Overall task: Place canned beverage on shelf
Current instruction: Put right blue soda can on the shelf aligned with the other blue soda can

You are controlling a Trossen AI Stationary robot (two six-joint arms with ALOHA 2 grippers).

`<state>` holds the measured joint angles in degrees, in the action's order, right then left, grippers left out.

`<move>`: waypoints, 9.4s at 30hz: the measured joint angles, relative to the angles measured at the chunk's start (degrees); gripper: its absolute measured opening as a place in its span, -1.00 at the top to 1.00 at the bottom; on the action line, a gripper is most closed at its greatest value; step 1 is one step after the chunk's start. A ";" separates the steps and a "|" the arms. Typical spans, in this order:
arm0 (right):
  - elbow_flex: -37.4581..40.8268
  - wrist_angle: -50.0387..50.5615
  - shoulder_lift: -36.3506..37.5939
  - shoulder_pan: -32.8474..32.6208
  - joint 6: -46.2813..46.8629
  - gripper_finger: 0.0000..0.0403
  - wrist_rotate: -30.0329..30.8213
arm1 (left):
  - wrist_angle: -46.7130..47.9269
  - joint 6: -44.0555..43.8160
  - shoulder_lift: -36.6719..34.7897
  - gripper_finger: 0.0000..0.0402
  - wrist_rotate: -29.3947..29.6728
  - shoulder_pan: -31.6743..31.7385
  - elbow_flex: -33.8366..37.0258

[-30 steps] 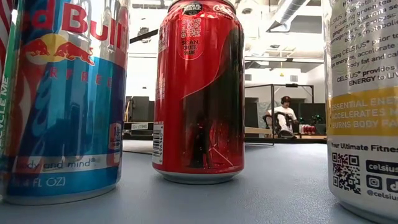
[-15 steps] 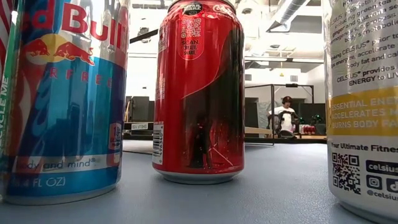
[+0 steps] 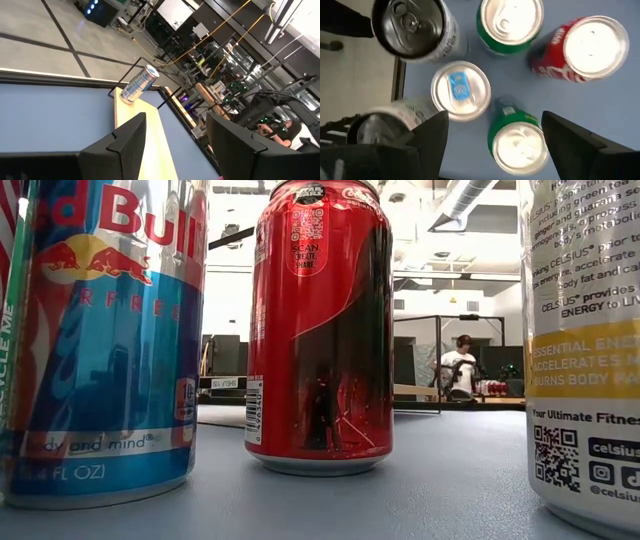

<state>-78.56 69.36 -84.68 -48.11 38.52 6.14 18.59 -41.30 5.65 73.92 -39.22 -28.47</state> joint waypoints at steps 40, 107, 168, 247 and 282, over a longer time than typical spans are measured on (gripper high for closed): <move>4.87 -9.01 -2.81 0.03 6.69 -0.50 -1.21 | 0.00 0.09 0.01 0.03 -1.54 0.02 0.00; -1.97 8.43 12.25 42.26 -52.96 -0.03 5.72 | 0.02 0.78 0.00 0.03 -0.03 0.00 0.00; -14.10 1.69 -16.36 65.74 -107.38 -0.07 -6.97 | 0.89 0.07 0.07 0.03 3.51 0.04 0.07; 22.73 -46.20 8.46 59.05 -29.54 1.00 3.12 | 1.45 -2.03 0.09 0.03 1.93 0.04 1.66; 20.00 -42.82 9.89 63.55 -27.61 1.00 5.98 | 2.88 -2.46 0.09 0.03 2.87 0.06 1.68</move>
<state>-58.57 26.54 -74.78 15.44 10.92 12.12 21.47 -43.76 5.74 76.79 -39.16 -26.79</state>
